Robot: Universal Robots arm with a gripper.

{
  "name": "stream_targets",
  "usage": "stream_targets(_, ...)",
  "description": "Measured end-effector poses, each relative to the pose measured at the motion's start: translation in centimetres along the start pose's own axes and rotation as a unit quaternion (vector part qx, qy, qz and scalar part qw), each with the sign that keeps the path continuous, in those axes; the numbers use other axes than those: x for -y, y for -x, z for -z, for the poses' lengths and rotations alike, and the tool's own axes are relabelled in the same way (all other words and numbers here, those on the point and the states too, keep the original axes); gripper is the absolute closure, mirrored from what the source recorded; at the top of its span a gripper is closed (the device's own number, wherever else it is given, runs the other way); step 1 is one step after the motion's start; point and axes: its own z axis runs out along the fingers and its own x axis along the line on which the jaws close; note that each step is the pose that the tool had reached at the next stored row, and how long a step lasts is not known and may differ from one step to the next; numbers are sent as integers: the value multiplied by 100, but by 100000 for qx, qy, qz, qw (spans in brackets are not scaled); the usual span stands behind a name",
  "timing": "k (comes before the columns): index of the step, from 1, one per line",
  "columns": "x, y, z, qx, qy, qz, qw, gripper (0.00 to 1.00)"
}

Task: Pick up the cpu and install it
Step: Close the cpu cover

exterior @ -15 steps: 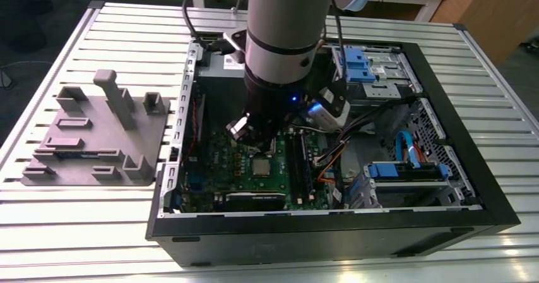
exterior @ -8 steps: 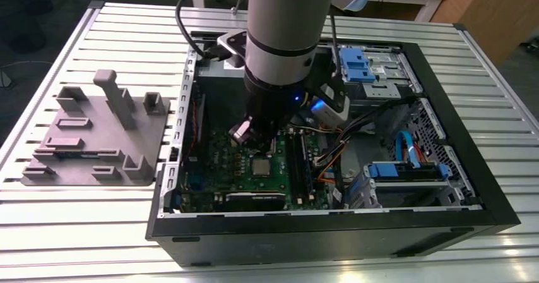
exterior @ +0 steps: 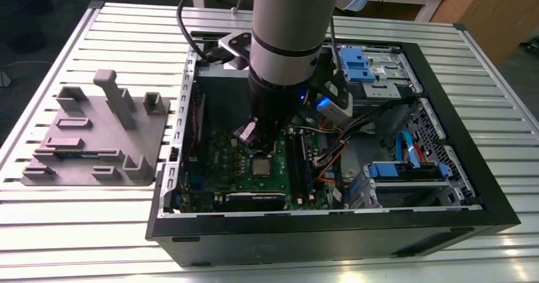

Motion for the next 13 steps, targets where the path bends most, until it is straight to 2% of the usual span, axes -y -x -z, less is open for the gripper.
stream_targets(6,3,120,1,-28,-15,16,100000,90)
stream_targets(13,-18,297,-1,-53,-45,19,100000,90)
